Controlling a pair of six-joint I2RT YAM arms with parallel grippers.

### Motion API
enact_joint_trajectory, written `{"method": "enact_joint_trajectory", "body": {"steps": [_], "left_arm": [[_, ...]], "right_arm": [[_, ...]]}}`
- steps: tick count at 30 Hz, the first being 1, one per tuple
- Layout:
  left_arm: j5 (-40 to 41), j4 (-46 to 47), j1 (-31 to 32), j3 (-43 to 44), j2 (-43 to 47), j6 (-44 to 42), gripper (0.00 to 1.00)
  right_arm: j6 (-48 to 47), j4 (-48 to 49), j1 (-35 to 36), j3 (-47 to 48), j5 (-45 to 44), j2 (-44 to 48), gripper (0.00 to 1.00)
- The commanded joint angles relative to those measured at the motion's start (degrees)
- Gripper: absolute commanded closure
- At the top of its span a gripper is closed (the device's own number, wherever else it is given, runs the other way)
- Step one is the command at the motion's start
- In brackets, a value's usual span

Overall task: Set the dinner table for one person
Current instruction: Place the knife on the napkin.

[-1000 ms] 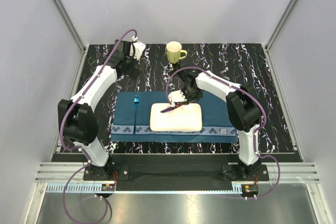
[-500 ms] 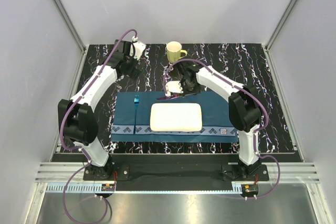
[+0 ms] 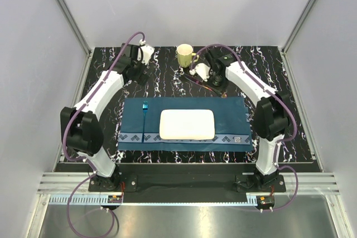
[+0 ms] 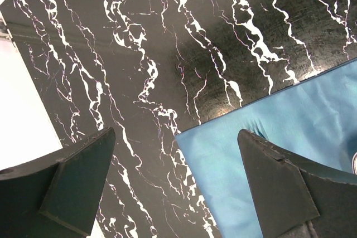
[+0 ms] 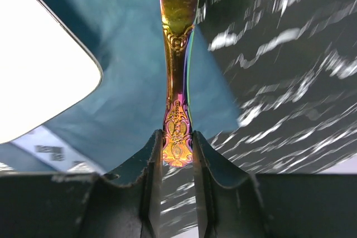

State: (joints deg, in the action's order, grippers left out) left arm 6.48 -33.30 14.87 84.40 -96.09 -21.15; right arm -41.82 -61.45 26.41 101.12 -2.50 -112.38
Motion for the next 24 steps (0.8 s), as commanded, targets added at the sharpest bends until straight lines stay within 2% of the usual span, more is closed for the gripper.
{"method": "enact_joint_trajectory", "body": {"steps": [1, 6, 16, 20, 24], "left_arm": [[0.4, 1.5, -0.3, -0.6, 4.2, 0.2, 0.01], [0.5, 0.5, -0.3, -1.5, 5.6, 0.8, 0.01], [2.4, -1.8, -0.3, -2.6, 6.2, -0.6, 0.01], [3.0, -3.4, -0.3, -0.8, 4.5, -0.8, 0.01], [3.5, -3.9, 0.0, 0.8, 2.9, -1.3, 0.01]], "right_arm": [[17.2, -0.6, -1.7, -1.9, 0.1, 5.8, 1.00], [26.1, 3.8, -2.8, -9.0, -0.2, 11.4, 1.00], [41.5, 4.3, -5.9, -20.2, 6.6, 22.0, 1.00], [47.5, 5.3, -6.4, -25.9, 5.7, 23.2, 1.00], [51.7, 10.7, -7.2, -30.7, 5.5, 24.7, 1.00]]}}
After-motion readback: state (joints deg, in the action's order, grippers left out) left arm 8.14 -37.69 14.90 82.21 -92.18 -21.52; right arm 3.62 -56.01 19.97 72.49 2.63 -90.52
